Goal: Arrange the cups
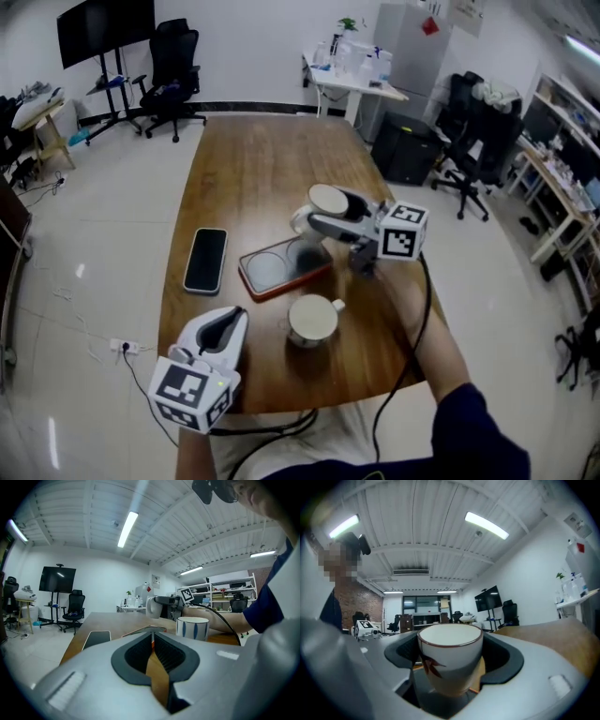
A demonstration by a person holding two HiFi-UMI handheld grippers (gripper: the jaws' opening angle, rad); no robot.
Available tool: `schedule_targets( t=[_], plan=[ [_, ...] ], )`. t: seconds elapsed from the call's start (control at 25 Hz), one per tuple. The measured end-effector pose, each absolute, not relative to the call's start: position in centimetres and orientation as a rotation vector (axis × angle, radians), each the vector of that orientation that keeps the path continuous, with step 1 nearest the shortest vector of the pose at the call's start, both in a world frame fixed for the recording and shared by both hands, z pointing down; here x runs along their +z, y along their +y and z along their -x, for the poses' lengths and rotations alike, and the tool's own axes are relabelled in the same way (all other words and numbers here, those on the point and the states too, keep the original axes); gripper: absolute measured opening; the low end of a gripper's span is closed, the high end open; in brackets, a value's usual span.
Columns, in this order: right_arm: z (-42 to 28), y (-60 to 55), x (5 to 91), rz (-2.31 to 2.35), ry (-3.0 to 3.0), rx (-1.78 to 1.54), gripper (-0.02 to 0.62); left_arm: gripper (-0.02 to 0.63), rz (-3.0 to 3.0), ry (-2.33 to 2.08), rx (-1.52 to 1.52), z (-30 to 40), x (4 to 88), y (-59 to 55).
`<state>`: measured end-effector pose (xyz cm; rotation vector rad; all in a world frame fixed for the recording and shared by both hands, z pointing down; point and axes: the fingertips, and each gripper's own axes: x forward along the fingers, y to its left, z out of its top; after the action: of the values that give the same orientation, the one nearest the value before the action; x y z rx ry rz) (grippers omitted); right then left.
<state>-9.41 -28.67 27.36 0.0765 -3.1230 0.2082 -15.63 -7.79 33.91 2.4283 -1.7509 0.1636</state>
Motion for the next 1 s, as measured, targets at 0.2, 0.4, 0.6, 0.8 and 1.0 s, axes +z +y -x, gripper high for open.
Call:
schedule_targets(
  t=[0.2, 0.4, 0.6, 0.8, 1.0],
  plan=[
    [15.7, -24.5, 28.7, 0.058, -3.004, 0.235, 0.385, 0.005, -2.424, -1.755, 0.150, 16.1, 33.9, -7.8],
    [18.2, -21.2, 29.7, 0.156, -2.951, 0.215, 0.385, 0.005, -2.424, -1.755, 0.146, 16.2, 34.4, -7.3],
    [18.7, -20.1, 31.0, 0.209, -2.919, 0.196, 0.385, 0.005, -2.424, -1.752, 0.140, 16.2, 34.2, -7.4],
    [18.8, -19.9, 32.2, 0.248, -2.877, 0.151, 0.385, 0.005, -2.417, -1.757, 0.132, 16.0, 33.5, -7.8],
    [18.3, -19.5, 32.7, 0.307, -2.916, 0.031, 0.387, 0.005, -2.416, -1.754, 0.133, 16.3, 33.8, -7.6]
  ],
)
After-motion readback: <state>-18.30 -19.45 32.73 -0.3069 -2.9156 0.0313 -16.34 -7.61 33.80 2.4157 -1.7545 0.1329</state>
